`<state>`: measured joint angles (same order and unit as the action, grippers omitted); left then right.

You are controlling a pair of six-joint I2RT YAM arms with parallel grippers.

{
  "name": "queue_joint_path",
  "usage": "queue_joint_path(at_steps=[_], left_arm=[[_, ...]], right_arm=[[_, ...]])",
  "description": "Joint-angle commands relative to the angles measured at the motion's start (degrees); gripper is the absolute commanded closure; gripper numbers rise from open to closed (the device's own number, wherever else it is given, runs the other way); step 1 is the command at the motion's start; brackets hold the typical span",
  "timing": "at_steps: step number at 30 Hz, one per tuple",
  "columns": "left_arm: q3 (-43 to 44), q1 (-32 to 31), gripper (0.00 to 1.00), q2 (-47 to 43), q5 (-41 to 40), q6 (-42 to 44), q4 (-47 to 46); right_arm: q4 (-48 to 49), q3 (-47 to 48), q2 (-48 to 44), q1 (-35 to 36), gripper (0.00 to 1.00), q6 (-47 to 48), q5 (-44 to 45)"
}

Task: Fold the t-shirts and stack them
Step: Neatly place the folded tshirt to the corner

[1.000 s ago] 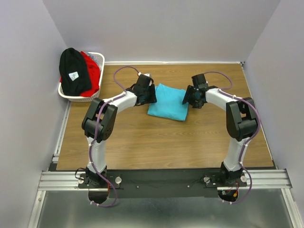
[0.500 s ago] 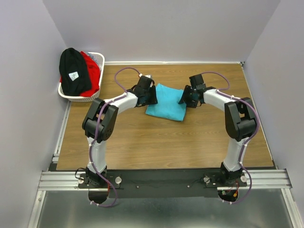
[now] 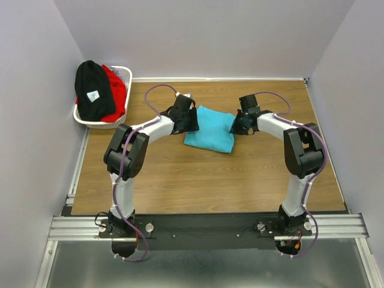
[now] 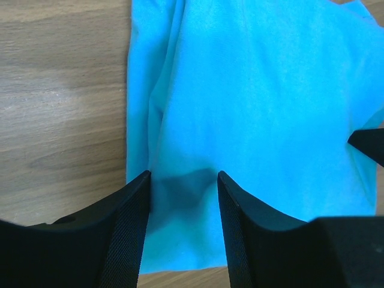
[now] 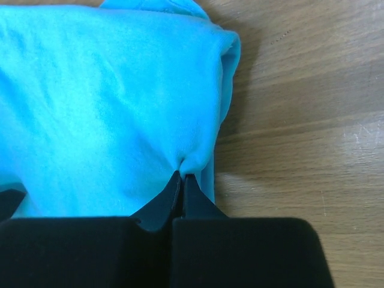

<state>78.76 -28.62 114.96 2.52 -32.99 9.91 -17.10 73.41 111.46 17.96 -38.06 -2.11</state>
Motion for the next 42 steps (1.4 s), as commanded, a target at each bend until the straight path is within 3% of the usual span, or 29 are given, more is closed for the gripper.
queue_joint_path(at_steps=[1, 10, 20, 33, 42], left_arm=[[2.5, -0.4, 0.45, -3.9, -1.8, 0.6, 2.1], [3.8, -0.2, 0.45, -8.6, -3.7, 1.4, 4.6], [4.0, -0.2, 0.45, -11.9, -3.4, 2.6, 6.1], [3.5, -0.2, 0.45, -14.1, -0.3, 3.2, 6.2], [3.4, -0.5, 0.45, -15.6, 1.9, 3.5, 6.3]], right_arm=[[0.8, -1.8, -0.4, 0.4, 0.99, -1.6, 3.4], [0.1, -5.3, -3.7, 0.2, 1.00, -4.7, 11.4], [-1.7, -6.5, -4.2, -2.0, 0.99, -6.8, 14.1], [-14.5, -10.8, -8.7, -14.6, 1.00, -14.3, 24.3], [-21.6, -18.2, -17.0, -28.9, 1.00, -16.4, 25.7]])
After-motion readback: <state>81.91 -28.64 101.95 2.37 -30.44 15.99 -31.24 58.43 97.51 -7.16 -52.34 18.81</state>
